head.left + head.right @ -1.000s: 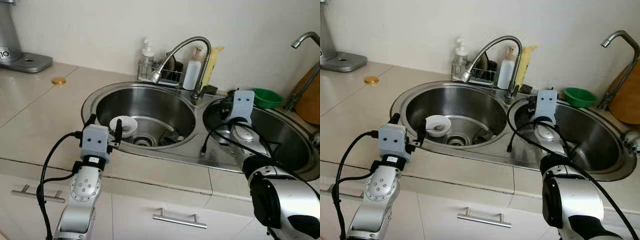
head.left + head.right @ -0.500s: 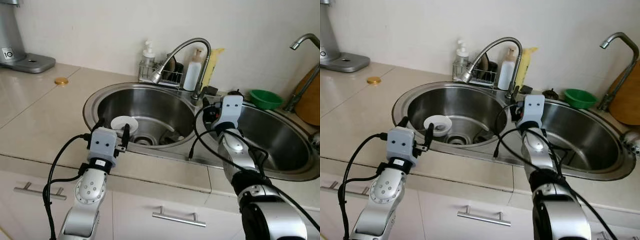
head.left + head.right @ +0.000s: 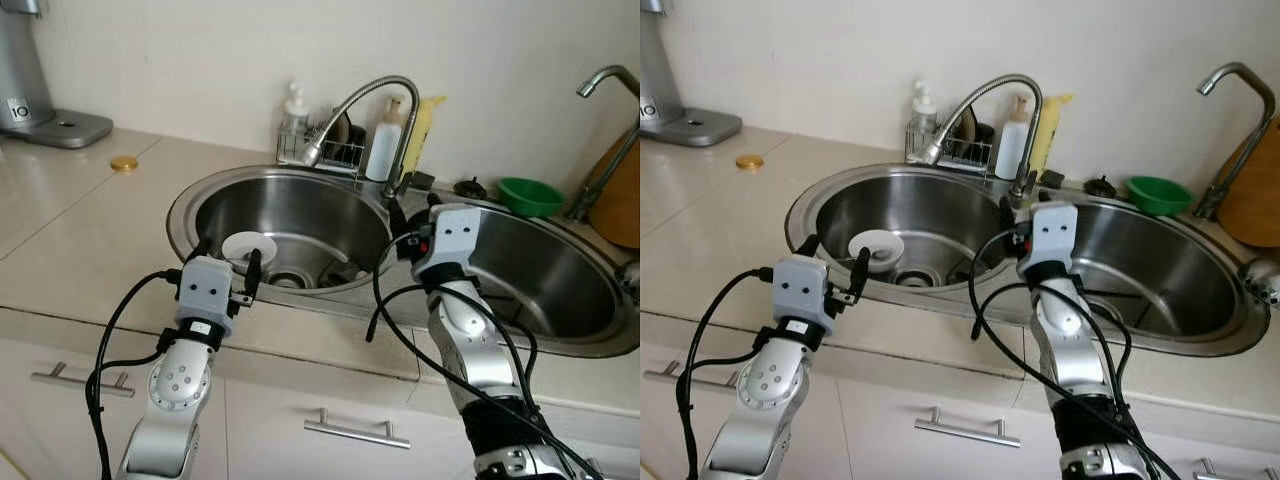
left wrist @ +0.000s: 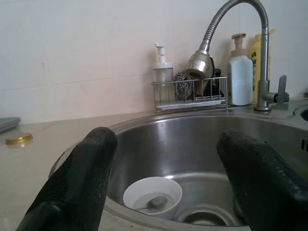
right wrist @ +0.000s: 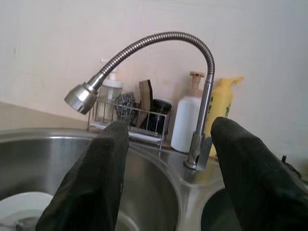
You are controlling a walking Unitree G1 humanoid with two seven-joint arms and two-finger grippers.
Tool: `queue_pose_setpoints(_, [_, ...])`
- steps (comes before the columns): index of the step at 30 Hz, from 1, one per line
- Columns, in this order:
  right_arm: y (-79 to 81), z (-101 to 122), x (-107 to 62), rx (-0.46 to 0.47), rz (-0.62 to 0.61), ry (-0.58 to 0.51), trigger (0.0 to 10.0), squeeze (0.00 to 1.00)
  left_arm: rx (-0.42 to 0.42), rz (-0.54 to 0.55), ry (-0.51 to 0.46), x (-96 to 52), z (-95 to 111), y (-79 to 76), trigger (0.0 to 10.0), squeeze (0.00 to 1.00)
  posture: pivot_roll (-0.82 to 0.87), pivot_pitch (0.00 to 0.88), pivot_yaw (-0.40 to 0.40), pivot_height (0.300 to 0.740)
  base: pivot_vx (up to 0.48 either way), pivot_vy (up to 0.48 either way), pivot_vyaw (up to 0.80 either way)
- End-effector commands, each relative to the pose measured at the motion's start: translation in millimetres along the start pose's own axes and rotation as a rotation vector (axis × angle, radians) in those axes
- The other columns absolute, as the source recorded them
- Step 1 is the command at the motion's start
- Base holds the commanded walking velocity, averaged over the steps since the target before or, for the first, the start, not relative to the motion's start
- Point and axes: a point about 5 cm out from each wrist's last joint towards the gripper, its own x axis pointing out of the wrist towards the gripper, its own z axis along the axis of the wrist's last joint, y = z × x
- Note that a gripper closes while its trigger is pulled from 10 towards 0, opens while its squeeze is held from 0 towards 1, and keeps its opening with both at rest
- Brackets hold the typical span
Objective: Kitchen organization
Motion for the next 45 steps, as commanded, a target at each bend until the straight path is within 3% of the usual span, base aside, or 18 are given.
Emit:
queue_pose_setpoints(1, [0.1,2,-0.8,-0.002,-0.005,0.000,10.0,0.00,-0.006,-0.019,-0.004,0.0,1,-4.8,10.0,0.00,0.02,0.000,-0.107,0.740,0.000,0.000,0.00])
queue_pose_setpoints(13, [13.9,2,-4.8,-0.003,0.020,0.029,10.0,0.00,0.031,-0.014,-0.091,2.6,17,-1.1,10.0,0.00,0.03,0.000,-0.108,0.740,0.000,0.418,0.00])
queue_pose_setpoints(21, [12.2,-4,-12.5,-0.021,0.017,0.065,10.0,0.00,0.033,-0.023,-0.099,1.5,18,-3.1,10.0,0.00,0.03,0.000,-0.102,0.740,0.000,0.442,-0.20])
queue_pose_setpoints(32, [11.3,-4,-24.3,-0.049,0.015,0.052,10.0,0.00,0.086,-0.053,-0.136,0.4,22,-7.3,10.0,0.00,0.02,0.000,-0.099,0.740,0.000,0.000,-0.80])
queue_pose_setpoints(39, [-5.3,2,-29.6,-0.056,-0.146,0.009,10.0,0.00,0.088,-0.061,-0.137,0.0,20,-9.3,10.0,0.00,0.01,0.000,-0.097,0.740,0.000,-0.296,-0.80])
queue_pose_setpoints(45, [-3.7,6,-28.4,-0.060,-0.143,-0.012,10.0,0.00,0.092,-0.062,-0.156,0.2,23,-9.8,10.0,0.00,0.01,0.000,-0.097,0.740,0.000,-0.403,-0.80])
